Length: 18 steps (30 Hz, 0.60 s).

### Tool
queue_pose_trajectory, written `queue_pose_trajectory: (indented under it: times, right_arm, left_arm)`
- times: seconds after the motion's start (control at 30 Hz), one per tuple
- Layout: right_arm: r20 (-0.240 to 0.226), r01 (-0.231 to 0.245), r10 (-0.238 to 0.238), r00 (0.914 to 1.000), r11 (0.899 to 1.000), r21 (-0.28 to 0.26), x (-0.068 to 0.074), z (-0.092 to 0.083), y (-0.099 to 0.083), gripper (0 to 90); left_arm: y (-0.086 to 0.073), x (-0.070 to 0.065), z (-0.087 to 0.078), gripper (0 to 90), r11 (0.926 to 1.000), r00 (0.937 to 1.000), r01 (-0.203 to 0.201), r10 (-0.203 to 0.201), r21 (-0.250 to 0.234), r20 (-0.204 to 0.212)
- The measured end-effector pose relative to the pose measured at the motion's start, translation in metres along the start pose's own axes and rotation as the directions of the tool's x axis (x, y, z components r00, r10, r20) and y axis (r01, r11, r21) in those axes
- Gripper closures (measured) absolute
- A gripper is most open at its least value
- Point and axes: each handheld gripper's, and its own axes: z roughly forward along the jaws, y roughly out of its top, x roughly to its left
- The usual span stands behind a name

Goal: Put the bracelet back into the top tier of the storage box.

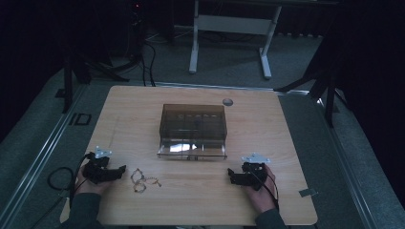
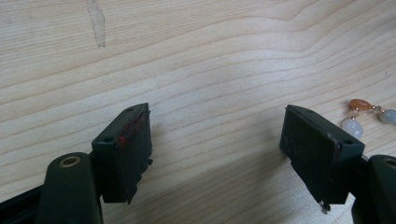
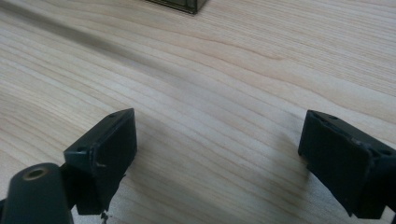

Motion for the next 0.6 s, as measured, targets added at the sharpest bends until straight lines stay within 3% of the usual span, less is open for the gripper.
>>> queue_pose_trajectory:
  times: [0.33, 0.43, 0.6]
  right_arm:
    - [0.0, 0.002, -0.002, 1.0, 1.0, 0.0, -0.0001, 0.0, 0.0, 11.1]
    - [-0.001, 0.001, -0.001, 1.0, 1.0, 0.001, -0.0001, -0.0001, 0.0, 11.1]
    - [0.0, 0.002, -0.002, 1.0, 1.0, 0.001, -0.0001, -0.0001, 0.0, 11.1]
  left_arm:
    - [-0.0023, -0.0011, -0.0003, 26.2, 0.9998, 1.0, 0.008, -0.008, -0.02, -0.002]
    - [-0.0025, -0.001, -0.0016, 33.5, 0.9996, 0.9999, 0.01, -0.01, -0.025, -0.005]
    - [-0.0017, -0.0045, -0.0024, 36.5, 0.9998, 1.0, -0.002, 0.002, -0.019, 0.001]
